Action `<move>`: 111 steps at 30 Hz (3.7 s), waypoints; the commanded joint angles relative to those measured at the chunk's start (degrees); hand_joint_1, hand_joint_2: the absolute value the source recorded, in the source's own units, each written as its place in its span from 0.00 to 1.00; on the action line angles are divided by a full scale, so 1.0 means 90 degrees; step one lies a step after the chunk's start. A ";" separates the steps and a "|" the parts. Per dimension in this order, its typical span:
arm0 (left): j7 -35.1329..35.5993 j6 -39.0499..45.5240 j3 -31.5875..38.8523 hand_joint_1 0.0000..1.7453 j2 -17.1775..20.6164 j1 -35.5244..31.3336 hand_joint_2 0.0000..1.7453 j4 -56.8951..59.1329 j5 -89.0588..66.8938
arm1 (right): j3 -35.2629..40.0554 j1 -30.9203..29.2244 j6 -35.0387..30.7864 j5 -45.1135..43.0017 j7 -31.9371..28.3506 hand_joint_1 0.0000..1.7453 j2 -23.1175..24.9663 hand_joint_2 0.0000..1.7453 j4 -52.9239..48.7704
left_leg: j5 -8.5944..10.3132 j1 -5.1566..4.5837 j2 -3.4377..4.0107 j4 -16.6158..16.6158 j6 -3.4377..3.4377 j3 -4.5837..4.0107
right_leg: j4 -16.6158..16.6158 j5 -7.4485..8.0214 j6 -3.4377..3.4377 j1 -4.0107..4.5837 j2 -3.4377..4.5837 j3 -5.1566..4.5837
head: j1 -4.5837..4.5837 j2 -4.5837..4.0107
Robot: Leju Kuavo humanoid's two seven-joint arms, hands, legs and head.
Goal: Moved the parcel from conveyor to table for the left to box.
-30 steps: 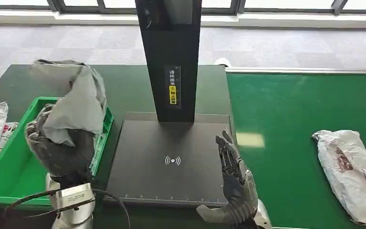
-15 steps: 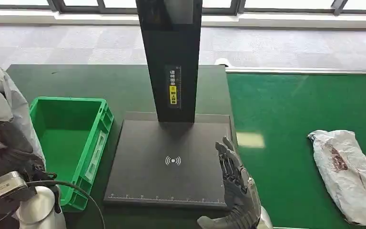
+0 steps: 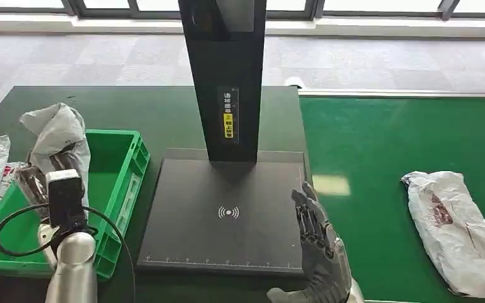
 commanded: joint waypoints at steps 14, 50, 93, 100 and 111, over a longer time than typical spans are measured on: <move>0.0234 -0.0255 -0.0791 0.00 0.0416 -0.0003 0.00 0.0670 0.0479 | 0.0061 -0.0270 0.0088 -0.0018 0.0070 0.00 -0.0092 1.00 0.0211 | 0.0003 0.0001 0.0001 -0.0013 -0.0009 -0.0043 | -0.0014 0.0004 -0.0006 -0.0001 -0.0005 0.0016 | 0.0002 0.0000; -0.0449 0.0274 -0.1180 0.00 -0.0081 0.1228 0.00 -0.1909 0.1905 | -0.1289 0.0522 -0.0844 0.2101 0.1330 0.00 0.0187 1.00 -0.0130 | -0.0004 0.0002 -0.0010 -0.0007 -0.0006 -0.0013 | -0.0012 -0.0001 -0.0007 0.0001 -0.0015 0.0003 | 0.0002 0.0000; -0.0129 -0.1945 -0.1971 0.00 0.0294 0.1847 0.00 -0.2255 0.3057 | -0.5374 -0.1231 0.0897 0.6526 0.4465 0.00 -0.0212 1.00 0.4908 | -0.0006 0.0002 0.0002 -0.0025 -0.0002 -0.0049 | -0.0038 0.0006 -0.0004 0.0002 -0.0005 0.0009 | 0.0002 0.0000; -0.0101 -0.1941 -0.1948 0.00 0.0310 0.1727 0.00 -0.2187 0.3043 | -0.5392 -0.1356 0.0914 0.6528 0.4519 0.00 -0.0236 1.00 0.5029 | -0.0011 0.0000 0.0001 -0.0014 -0.0001 -0.0054 | -0.0023 -0.0001 -0.0005 0.0000 -0.0005 0.0001 | 0.0002 0.0000; 0.0017 -0.2019 -0.1855 0.00 0.0294 0.1734 0.00 -0.2149 0.3108 | -0.5217 -0.1838 0.1012 0.6548 0.4874 0.00 -0.0425 1.00 0.5560 | -0.0013 -0.0003 0.0007 -0.0009 0.0001 -0.0057 | -0.0017 -0.0002 -0.0004 -0.0003 0.0002 -0.0004 | 0.0002 0.0000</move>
